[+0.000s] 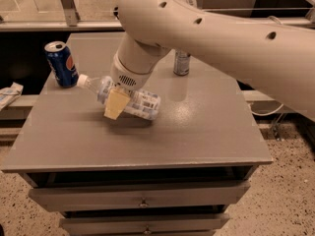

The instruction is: Knock blue plastic bottle over

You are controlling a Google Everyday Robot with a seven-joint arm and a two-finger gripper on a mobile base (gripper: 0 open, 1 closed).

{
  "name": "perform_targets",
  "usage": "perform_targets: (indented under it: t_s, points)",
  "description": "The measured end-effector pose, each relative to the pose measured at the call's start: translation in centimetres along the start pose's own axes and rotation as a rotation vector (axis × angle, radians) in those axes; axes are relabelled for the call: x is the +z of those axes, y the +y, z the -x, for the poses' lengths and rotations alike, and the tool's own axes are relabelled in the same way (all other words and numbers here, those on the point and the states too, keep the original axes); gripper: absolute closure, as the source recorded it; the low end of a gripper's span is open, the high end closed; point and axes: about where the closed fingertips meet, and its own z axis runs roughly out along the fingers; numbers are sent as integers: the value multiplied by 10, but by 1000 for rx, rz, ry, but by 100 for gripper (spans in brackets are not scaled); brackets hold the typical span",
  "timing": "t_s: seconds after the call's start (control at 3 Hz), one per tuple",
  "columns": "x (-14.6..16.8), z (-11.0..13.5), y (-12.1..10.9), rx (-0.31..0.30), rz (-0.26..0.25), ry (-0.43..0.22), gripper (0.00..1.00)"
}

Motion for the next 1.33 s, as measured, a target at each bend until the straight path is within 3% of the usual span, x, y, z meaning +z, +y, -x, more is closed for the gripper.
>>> perform_targets:
  t_s: [0.67,1.0,1.33]
  points:
    - [12,4,11,-45,57,-10,17]
    - [15,6,20,-83,90,-12,0]
    - [13,5,22,-85,95,-17,0]
